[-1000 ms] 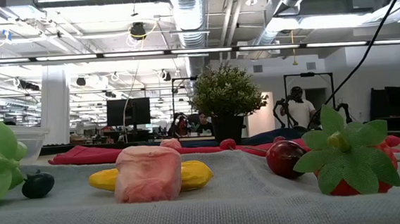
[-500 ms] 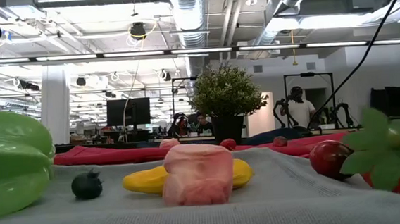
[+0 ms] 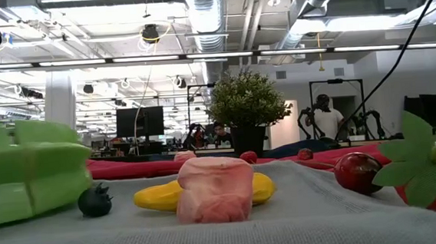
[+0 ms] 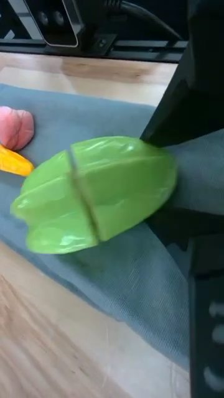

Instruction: Pick and placing Produce into tupperware

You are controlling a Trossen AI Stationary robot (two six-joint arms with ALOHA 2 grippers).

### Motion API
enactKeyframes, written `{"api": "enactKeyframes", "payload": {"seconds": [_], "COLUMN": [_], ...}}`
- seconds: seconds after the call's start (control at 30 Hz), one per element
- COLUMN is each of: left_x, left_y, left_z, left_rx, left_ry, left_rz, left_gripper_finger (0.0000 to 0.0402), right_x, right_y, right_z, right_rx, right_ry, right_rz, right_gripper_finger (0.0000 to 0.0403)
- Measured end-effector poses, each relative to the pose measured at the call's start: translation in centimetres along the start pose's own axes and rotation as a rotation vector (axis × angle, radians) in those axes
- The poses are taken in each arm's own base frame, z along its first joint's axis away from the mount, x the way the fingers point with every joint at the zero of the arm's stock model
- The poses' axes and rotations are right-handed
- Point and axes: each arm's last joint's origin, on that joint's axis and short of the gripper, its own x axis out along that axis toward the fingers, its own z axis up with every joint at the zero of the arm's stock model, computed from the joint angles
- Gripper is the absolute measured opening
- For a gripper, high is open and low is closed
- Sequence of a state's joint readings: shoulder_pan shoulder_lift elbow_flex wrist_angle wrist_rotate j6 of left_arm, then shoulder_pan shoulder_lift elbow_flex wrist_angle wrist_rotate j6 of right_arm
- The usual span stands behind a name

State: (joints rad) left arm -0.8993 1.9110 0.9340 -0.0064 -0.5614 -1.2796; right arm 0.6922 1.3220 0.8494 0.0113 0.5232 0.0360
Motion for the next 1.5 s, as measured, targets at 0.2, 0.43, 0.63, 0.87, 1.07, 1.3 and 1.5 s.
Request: {"api": "enactKeyframes", "payload": {"seconds": [0.2,0.43,0.63,0.87,1.07,1.3,1.5], "left_x": [0.0,0.0,-0.2,-0.9,-1.8,-2.0,-2.5], "left_y": [0.1,0.0,-0.3,-0.8,-1.2,-0.6,0.0], "left_z": [0.0,0.0,0.2,1.3,2.8,4.5,5.9], "left_rx": [0.018,-0.029,-0.027,-0.022,-0.013,-0.011,-0.006], "left_ry": [-0.004,-0.002,0.004,-0.007,-0.049,0.046,0.078], "left_rz": [0.005,0.0,-0.027,-0.053,-0.077,-0.075,-0.05], "left_gripper_finger": [0.0112,0.008,0.0131,0.0208,0.0228,0.0208,0.0176], "right_x": [0.0,0.0,0.0,0.0,0.0,0.0,0.0], "right_y": [0.0,0.0,0.0,0.0,0.0,0.0,0.0], "right_z": [0.0,0.0,0.0,0.0,0.0,0.0,0.0], "right_rx": [0.0,0.0,0.0,0.0,0.0,-0.001,-0.002], "right_ry": [0.0,0.001,0.001,0.001,0.001,0.001,0.003], "right_rz": [0.0,0.0,0.0,0.0,0.0,0.003,0.004], "right_gripper_finger": [0.0275,0.0275,0.0275,0.0275,0.0275,0.0275,0.0275]}}
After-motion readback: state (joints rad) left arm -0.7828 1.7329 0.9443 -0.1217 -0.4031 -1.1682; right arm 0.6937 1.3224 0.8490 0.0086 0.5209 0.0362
